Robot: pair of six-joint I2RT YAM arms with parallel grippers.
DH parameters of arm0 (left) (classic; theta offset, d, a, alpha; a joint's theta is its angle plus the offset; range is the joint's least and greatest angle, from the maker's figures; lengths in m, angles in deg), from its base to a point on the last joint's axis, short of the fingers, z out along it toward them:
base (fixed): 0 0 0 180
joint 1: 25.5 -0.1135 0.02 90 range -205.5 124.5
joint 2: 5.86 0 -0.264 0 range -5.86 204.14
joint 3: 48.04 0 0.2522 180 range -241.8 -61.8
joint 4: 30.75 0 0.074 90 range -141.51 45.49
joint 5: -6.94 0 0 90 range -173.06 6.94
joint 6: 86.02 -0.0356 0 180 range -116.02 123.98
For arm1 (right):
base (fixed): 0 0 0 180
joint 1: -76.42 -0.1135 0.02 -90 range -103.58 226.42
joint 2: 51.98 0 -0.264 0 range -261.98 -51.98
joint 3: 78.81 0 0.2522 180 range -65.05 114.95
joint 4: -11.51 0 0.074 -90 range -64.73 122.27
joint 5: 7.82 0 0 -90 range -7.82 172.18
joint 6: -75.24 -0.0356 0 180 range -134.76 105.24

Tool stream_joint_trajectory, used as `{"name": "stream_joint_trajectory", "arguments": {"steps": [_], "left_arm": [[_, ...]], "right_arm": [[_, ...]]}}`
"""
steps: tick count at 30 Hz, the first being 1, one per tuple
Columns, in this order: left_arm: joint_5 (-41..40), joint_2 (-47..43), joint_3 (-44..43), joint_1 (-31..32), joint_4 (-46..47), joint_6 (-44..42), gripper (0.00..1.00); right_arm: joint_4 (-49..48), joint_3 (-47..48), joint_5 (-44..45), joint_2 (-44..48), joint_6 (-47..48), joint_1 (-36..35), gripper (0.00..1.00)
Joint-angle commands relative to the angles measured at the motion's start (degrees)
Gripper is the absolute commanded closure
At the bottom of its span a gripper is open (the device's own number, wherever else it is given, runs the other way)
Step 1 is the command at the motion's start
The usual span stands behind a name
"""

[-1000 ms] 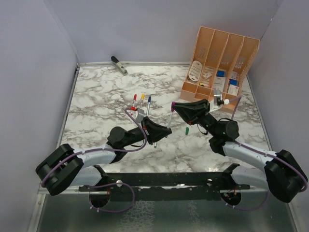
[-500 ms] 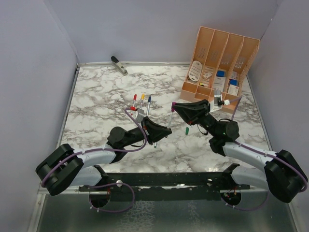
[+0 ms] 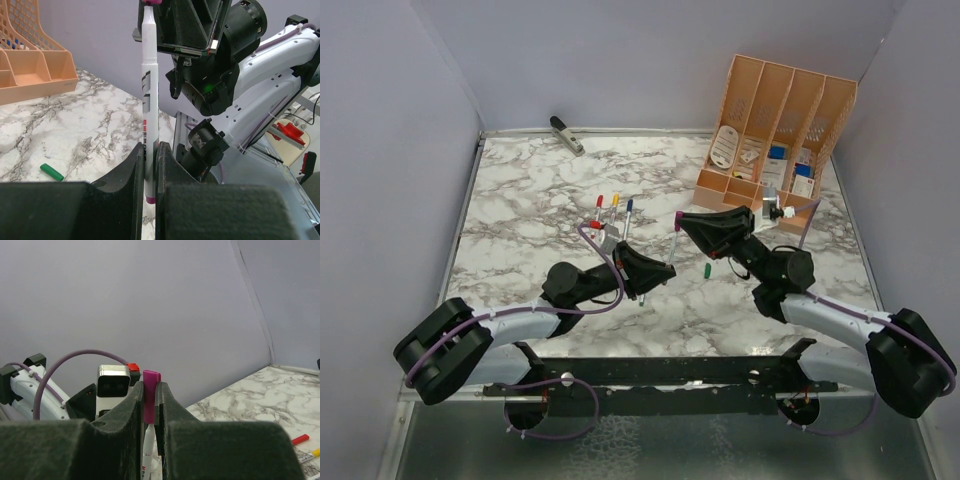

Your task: Insert the pens into the pen caps

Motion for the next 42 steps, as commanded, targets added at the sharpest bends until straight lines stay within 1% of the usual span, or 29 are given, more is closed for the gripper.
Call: {"name": "stream_joint_trajectory", "arguments": {"steps": [1, 11, 16, 19, 42], "left_arm": [[1.4, -1.5, -0.5, 0.2, 2.1, -0.5, 1.0], [0.3, -2.7, 0.2, 0.3, 0.8, -1.4, 1.0], [-1.0, -3.3, 0.0, 0.2, 0.9, -2.2, 1.0], [-0.3, -3.0, -0.7, 0.2, 0.7, -2.5, 1.0], [-1.6, -2.3, -0.6, 0.2, 1.0, -3.0, 1.0]], "right_arm": [[-2.1, 1.4, 0.8, -0.8, 1.6, -0.5, 0.99], [1.6, 4.9, 0.4, 0.1, 3.6, -0.4, 0.99], [1.5, 3.4, 0.0, -0.1, 2.5, -0.5, 0.99], [0.4, 2.3, 0.1, -0.4, 1.7, -0.4, 0.99], [-0.1, 1.0, -0.3, -0.7, 0.0, -1.6, 0.99]]}}
